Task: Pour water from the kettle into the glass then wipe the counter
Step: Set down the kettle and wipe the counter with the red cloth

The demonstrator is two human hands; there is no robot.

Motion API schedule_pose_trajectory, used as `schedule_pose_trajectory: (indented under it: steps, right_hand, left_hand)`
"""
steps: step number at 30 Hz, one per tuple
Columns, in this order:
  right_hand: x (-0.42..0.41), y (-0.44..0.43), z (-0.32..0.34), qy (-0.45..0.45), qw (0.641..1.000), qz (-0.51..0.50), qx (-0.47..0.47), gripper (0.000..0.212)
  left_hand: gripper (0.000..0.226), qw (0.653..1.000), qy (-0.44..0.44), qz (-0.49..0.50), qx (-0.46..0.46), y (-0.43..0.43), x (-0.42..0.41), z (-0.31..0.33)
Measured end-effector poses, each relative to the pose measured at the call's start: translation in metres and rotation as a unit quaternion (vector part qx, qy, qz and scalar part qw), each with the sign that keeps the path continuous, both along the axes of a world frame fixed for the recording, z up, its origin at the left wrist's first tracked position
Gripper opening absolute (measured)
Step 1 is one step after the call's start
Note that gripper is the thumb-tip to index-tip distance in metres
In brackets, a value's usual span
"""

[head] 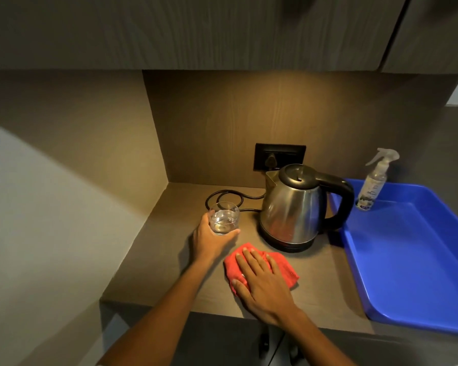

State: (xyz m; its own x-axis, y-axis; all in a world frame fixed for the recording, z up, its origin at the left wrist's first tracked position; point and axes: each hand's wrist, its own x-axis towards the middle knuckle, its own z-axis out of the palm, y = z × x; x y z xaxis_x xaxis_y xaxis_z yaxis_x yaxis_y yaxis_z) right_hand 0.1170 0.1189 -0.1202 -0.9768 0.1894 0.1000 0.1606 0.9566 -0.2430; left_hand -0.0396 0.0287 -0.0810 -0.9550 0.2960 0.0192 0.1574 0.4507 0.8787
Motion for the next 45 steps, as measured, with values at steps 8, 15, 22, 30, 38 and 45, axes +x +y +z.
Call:
schedule_pose_trajectory:
  steps: [8, 15, 22, 30, 38, 45]
  right_hand:
    - [-0.047, 0.003, 0.003, -0.014, 0.997, -0.063, -0.032, 0.068]
    - [-0.106, 0.001, 0.009, -0.03, 0.99, -0.127, -0.062, 0.068]
    - [-0.156, -0.013, 0.017, -0.054, 0.997, -0.022, -0.05, 0.068]
    - [-0.101, -0.046, 0.004, 0.0, 0.993, 0.115, -0.017, 0.066]
    - [-0.015, -0.03, -0.003, 0.009, 0.999, 0.037, 0.0, 0.064]
    - [0.014, 0.005, -0.003, 0.01, 0.982, -0.188, 0.005, 0.064]
  left_hand:
    - [0.105, 1.0, 0.015, 0.007, 0.005, -0.032, -0.014, 0.009]
    - [0.098, 0.996, 0.067, 0.059, -0.019, -0.082, -0.021, 0.02]
    - [0.086, 0.992, 0.097, 0.08, -0.011, -0.133, -0.012, 0.024]
    - [0.094, 0.994, 0.084, 0.066, -0.019, -0.123, -0.002, 0.032]
    - [0.103, 0.998, 0.062, 0.011, -0.018, -0.066, 0.002, 0.026]
    - [0.103, 0.999, 0.022, -0.036, -0.014, -0.033, 0.0, 0.012]
